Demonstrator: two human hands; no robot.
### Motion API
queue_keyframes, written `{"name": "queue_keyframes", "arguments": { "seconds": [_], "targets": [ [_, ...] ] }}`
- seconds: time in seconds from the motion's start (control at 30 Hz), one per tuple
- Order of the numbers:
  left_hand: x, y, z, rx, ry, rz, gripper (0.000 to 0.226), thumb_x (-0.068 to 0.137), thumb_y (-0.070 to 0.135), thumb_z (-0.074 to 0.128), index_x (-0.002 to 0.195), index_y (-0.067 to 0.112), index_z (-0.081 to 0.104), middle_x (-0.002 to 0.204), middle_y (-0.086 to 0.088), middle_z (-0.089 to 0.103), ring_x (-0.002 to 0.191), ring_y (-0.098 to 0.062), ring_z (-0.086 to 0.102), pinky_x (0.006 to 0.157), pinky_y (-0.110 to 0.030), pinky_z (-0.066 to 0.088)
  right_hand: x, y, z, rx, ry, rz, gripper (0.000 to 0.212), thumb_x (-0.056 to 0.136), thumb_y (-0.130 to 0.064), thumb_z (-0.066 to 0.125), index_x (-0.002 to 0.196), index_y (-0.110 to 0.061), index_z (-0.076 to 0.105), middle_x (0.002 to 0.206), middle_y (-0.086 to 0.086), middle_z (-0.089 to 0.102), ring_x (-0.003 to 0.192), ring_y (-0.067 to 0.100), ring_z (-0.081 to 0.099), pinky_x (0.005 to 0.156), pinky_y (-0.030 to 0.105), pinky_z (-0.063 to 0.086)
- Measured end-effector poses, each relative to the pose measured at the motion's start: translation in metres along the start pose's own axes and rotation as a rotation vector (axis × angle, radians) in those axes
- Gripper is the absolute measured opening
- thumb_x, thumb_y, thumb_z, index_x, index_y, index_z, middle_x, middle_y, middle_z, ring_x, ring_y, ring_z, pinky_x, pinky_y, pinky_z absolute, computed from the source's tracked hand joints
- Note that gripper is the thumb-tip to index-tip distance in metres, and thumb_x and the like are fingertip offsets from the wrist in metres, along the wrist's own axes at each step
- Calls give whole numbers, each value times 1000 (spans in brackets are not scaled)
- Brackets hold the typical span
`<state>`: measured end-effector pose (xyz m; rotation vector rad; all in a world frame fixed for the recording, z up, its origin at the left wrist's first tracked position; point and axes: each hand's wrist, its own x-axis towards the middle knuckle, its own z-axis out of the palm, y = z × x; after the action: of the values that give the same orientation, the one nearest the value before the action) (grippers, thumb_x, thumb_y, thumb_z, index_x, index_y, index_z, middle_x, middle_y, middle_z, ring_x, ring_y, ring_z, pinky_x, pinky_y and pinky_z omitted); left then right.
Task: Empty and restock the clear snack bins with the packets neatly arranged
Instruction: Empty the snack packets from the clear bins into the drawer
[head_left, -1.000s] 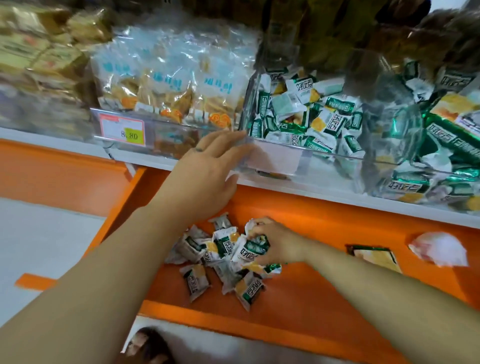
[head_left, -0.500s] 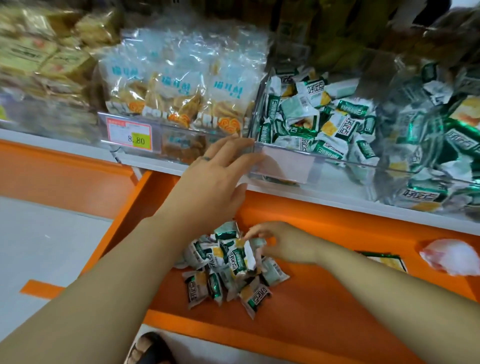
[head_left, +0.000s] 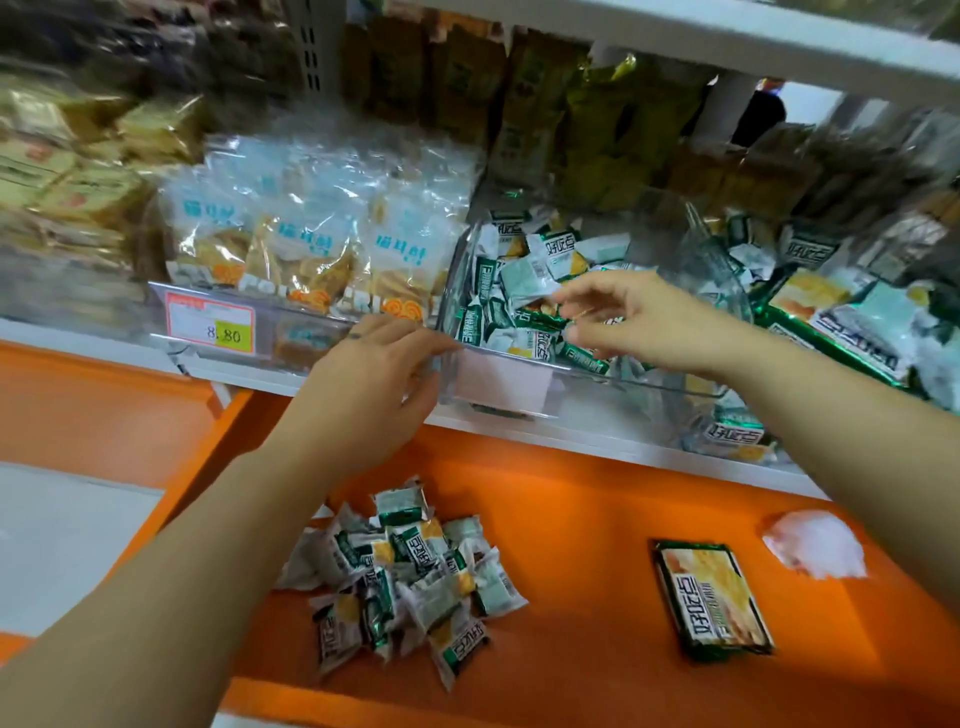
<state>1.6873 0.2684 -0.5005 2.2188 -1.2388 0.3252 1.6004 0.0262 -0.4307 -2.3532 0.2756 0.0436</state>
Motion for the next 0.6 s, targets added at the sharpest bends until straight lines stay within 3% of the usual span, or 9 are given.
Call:
{"name": "queue_keyframes", "arguments": {
  "seconds": [0.1, 0.17, 0.2, 0.27, 0.37, 0.43, 0.53, 0.6],
  "targets": [
    [3, -3, 1, -24, -8, -7, 33, 88, 22, 50, 117, 17, 64, 104, 0, 64, 104, -22, 51, 76, -39, 50, 35, 3, 17, -59, -147, 101, 60, 85, -26, 70, 138, -31, 41, 138, -2, 42, 116, 16, 48, 77, 33, 56],
    [4, -4, 3, -33, -6, -12, 37, 87, 28, 44, 116, 18, 65, 103, 2, 64, 104, -21, 51, 73, -36, 51, 52, 1, 27, -82, -219, 119, 68, 88, -23, 67, 145, -34, 31, 142, 0, 40, 103, 17, 53, 64, 28, 53],
    [4, -5, 3, -32, 2, -3, 38, 87, 29, 42, 115, 17, 65, 102, 3, 64, 103, -21, 51, 71, -35, 50, 60, 0, 32, -128, -236, 100, 71, 88, -19, 65, 146, -36, 26, 136, 5, 47, 89, 16, 56, 60, 25, 49],
    [4, -7, 4, -27, 18, 15, 36, 87, 27, 44, 113, 16, 66, 99, 2, 65, 102, -21, 51, 69, -34, 49, 74, -2, 40, -298, -261, 27, 77, 88, -13, 60, 149, -36, 19, 105, 1, 55, 68, 4, 45, 58, 14, 38],
    [3, -8, 3, -19, 29, 29, 33, 84, 22, 49, 111, 15, 67, 97, 1, 66, 101, -23, 53, 67, -34, 50, 83, 3, 47, -459, -277, -61, 84, 87, -5, 55, 151, -34, 10, 96, 6, 48, 78, 19, 48, 62, 25, 37],
    [2, -7, 2, -18, 34, 32, 32, 83, 19, 51, 111, 14, 67, 96, 1, 66, 100, -25, 54, 66, -35, 51, 82, 8, 48, -509, -266, -93, 84, 90, 0, 51, 151, -34, 4, 106, 8, 40, 85, 22, 44, 60, 26, 31],
    [2, -6, 2, -15, 29, 27, 32, 85, 21, 50, 112, 15, 67, 98, 0, 66, 101, -25, 54, 68, -36, 51, 78, 15, 47, -529, -250, -170, 86, 85, 11, 45, 150, -32, 7, 141, 14, 30, 119, 31, 40, 85, 34, 39],
    [2, -6, 1, -14, 22, 21, 33, 85, 21, 50, 112, 14, 67, 99, -1, 67, 102, -26, 54, 69, -37, 52, 77, 17, 43, -560, -309, -193, 88, 82, 13, 41, 150, -34, 11, 149, 13, 24, 129, 33, 35, 101, 44, 37]
  ]
}}
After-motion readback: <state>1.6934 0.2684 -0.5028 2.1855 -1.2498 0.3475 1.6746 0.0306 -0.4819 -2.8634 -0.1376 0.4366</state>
